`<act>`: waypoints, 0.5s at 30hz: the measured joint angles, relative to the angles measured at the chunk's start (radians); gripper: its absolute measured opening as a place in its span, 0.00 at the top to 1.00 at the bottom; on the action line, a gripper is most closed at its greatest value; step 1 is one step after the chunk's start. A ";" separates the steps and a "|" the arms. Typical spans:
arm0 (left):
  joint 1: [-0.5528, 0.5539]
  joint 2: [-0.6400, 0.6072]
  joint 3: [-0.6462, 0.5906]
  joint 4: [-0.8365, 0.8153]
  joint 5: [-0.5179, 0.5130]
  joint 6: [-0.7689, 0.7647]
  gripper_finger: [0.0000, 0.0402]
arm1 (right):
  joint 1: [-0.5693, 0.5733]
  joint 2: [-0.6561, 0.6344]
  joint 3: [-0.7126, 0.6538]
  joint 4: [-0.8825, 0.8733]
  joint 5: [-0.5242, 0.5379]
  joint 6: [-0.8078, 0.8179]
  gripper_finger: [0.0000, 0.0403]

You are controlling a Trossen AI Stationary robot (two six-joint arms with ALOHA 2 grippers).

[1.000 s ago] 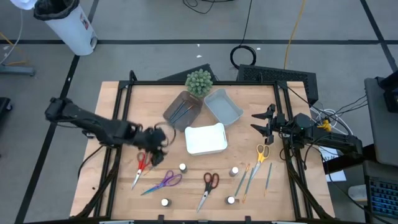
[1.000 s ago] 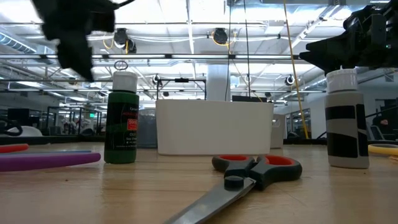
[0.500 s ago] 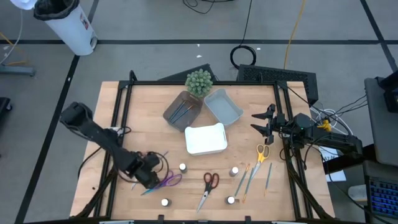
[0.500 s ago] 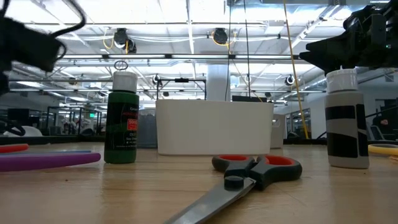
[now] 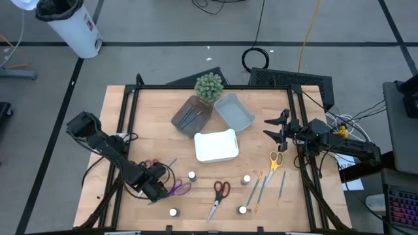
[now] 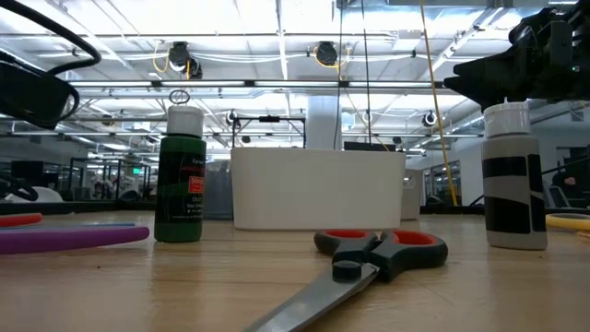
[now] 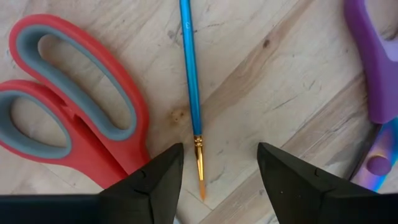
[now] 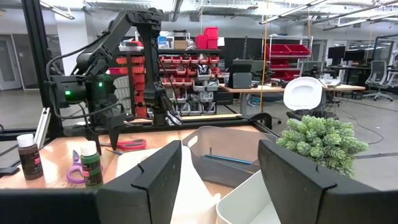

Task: Pick & Place Paint Supplies
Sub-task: Put the blue paint brush into the black bin

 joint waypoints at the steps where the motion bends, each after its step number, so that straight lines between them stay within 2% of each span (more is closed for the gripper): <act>1: 0.000 0.000 0.000 0.000 -0.001 0.000 0.49 | 0.000 0.000 0.000 0.000 0.000 0.000 0.49; 15: 0.019 0.002 -0.001 0.027 -0.048 -0.005 0.95 | 0.000 0.000 0.000 0.000 0.000 0.000 0.49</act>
